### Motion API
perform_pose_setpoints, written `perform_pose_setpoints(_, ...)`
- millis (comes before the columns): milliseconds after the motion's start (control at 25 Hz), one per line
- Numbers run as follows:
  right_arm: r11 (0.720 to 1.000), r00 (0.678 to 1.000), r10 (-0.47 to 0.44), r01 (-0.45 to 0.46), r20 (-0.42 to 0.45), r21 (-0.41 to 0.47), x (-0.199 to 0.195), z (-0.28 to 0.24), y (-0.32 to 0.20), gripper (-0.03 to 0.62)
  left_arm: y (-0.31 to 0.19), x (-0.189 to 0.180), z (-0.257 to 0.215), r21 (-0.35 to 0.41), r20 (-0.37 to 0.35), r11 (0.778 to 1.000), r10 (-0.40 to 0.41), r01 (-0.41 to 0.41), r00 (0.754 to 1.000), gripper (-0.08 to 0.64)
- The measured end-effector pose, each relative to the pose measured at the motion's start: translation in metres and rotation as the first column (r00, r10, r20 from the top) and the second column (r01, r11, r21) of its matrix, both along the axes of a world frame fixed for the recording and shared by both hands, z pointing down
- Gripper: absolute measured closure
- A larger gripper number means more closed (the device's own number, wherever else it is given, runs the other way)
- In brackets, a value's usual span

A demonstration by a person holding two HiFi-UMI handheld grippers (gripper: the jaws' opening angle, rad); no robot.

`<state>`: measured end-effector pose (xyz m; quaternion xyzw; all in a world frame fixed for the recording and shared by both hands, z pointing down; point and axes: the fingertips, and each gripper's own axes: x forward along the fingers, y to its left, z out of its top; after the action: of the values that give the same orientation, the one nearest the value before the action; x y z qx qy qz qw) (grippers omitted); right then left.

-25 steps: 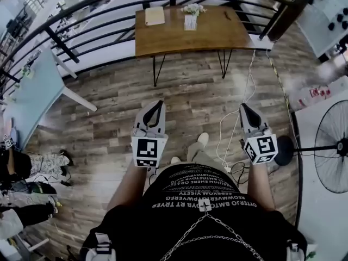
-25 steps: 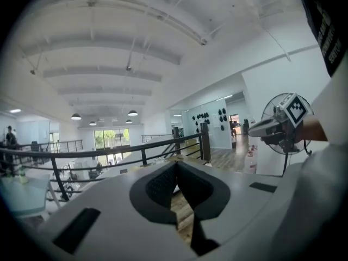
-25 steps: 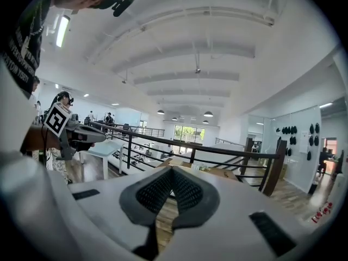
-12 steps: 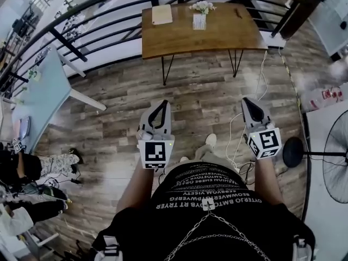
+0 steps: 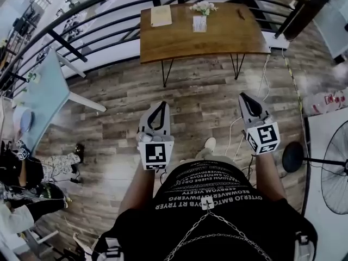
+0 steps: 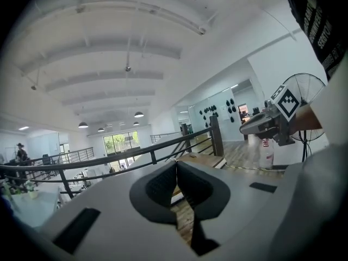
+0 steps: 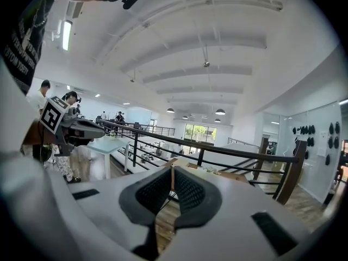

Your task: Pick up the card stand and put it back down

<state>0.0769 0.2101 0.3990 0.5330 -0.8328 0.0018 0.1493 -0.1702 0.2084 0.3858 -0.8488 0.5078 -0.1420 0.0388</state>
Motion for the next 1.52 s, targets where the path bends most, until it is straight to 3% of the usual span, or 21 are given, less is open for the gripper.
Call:
perform_pose_setpoints(120,1.000,1.000,-0.013,0.013,-0.003,-0.007,0.008,0.002,-0.015,0.562,-0.015,0.007,0.004,-0.023,-0.011,1.000,-0.015,0.015,1.000,0.532)
perform_pose_setpoints(280,1.000,1.000,-0.012,0.012,-0.001,-0.024,0.025,0.004,-0.032,0.491,-0.035,0.022,-0.002,-0.024,-0.035,0.999,-0.028,0.027,0.999,0.532)
perform_pose_setpoints(760,0.998,0.998,-0.043,0.045,0.035,-0.037,0.086,0.014,-0.079,0.459,-0.080,0.092,-0.011,-0.007,-0.019,0.999,-0.041,0.041,0.999,0.532)
perform_pose_setpoints(920,0.999,0.998,-0.040,0.042,0.053,-0.035,0.113,0.016,-0.093,0.459,-0.094,0.112,-0.015,-0.012,-0.057,0.998,-0.066,0.066,0.996,0.532)
perform_pose_setpoints(1120,0.996,0.994,-0.071,0.075,0.080,-0.047,0.123,0.022,-0.102,0.448,-0.104,0.137,-0.016,-0.021,-0.053,0.998,-0.053,0.052,0.997,0.532)
perform_pose_setpoints(1520,0.990,0.987,-0.122,0.128,0.102,-0.053,0.122,0.031,-0.118,0.445,-0.097,0.119,-0.001,-0.037,-0.002,0.985,-0.167,0.166,0.986,0.534)
